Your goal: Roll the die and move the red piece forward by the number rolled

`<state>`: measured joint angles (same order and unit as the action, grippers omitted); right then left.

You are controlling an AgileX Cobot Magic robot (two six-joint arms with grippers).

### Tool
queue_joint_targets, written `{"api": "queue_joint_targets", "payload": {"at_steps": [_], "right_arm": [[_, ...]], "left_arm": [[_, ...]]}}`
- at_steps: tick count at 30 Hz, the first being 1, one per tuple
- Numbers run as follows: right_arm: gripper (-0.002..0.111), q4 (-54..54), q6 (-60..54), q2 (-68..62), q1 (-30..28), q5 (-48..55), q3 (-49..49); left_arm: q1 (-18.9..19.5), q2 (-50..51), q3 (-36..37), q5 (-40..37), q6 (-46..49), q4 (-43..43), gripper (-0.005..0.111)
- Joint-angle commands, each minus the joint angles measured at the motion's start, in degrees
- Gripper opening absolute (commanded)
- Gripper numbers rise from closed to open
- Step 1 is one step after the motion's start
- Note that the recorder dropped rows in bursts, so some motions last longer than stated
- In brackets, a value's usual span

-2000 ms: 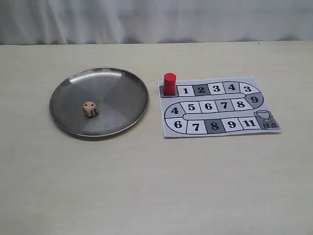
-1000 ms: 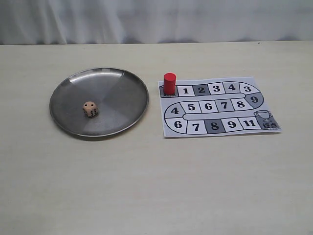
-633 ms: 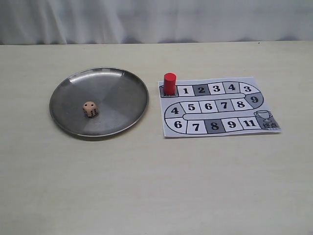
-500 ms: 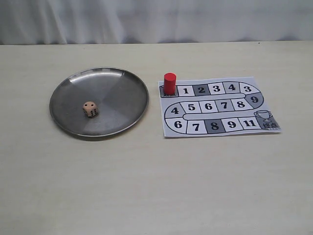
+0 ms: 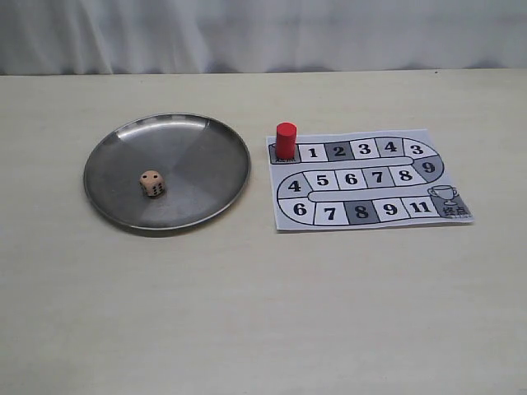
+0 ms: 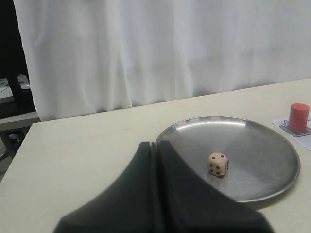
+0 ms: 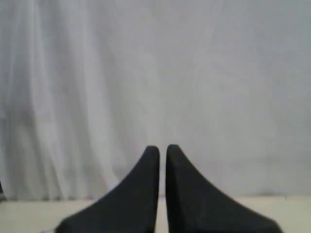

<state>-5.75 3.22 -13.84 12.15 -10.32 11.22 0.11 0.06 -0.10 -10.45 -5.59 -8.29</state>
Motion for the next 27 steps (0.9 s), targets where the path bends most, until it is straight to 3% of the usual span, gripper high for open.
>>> {"api": "queue_joint_targets", "payload": {"at_steps": [1, 17, 22, 25, 27], "right_arm": [[0.005, -0.3, -0.9, -10.8, 0.0, 4.3, 0.8], [0.007, -3.0, -0.9, -50.9, 0.0, 10.3, 12.6], [0.032, -4.5, -0.9, -61.1, 1.7, 12.1, 17.6], [0.053, -4.5, -0.9, -68.1, 8.2, 11.7, 22.2], [0.059, -4.5, -0.9, -71.6, 11.8, 11.7, 25.7]], "left_arm": [[-0.1, -0.1, 0.1, 0.5, -0.1, 0.0, 0.0], [-0.1, -0.1, 0.1, 0.5, -0.1, 0.0, 0.0], [-0.1, -0.1, 0.1, 0.5, -0.1, 0.0, 0.0], [-0.1, -0.1, 0.1, 0.5, -0.1, 0.0, 0.0], [-0.1, -0.1, 0.1, 0.5, -0.1, 0.0, 0.0]]}}
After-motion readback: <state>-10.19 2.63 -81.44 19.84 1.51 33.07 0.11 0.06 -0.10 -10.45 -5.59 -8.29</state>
